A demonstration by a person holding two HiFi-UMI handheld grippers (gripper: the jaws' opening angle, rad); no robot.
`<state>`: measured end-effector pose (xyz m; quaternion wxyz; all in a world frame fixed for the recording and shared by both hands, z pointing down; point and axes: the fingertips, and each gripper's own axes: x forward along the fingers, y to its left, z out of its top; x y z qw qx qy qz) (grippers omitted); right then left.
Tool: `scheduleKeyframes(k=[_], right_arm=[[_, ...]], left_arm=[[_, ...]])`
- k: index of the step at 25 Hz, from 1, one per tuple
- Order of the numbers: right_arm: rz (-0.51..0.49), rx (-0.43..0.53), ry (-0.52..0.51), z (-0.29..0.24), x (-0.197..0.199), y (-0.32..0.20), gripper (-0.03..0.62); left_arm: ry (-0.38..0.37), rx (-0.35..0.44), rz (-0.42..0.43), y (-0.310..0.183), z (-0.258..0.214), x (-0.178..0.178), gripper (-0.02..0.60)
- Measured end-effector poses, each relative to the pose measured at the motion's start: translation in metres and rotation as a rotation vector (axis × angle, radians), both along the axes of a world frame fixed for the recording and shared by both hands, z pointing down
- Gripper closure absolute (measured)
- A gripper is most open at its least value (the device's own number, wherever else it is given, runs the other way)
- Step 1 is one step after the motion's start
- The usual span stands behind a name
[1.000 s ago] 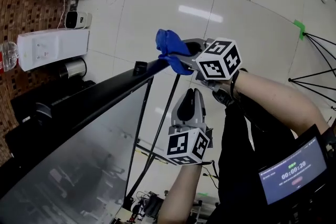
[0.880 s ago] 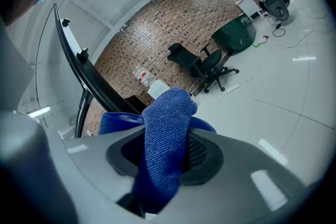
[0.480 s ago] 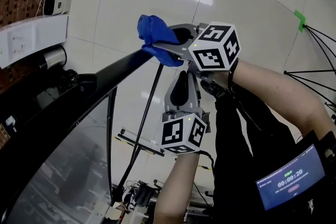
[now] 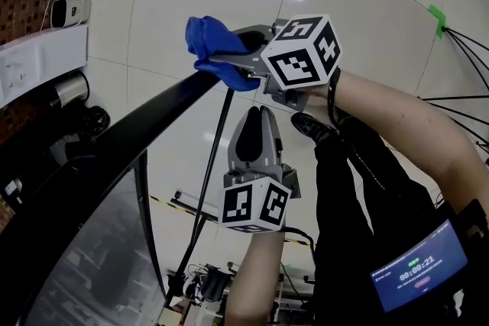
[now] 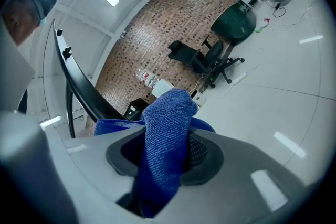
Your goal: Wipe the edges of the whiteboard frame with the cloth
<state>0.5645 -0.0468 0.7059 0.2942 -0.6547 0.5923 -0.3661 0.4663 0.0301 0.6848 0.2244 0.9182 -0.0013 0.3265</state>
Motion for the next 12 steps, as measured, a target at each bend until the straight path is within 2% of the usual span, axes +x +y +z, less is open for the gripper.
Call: scheduleKeyframes(k=[7, 12], right_arm=[[0.052, -0.111, 0.002, 0.049, -0.002, 0.001, 0.454], [0.039, -0.164, -0.031, 0.082, -0.004, -0.004, 0.454]], left_arm=[[-0.008, -0.01, 0.014, -0.008, 0.005, 0.001, 0.512], [-0.032, -0.031, 0.003, -0.019, 0.008, 0.0, 0.512]])
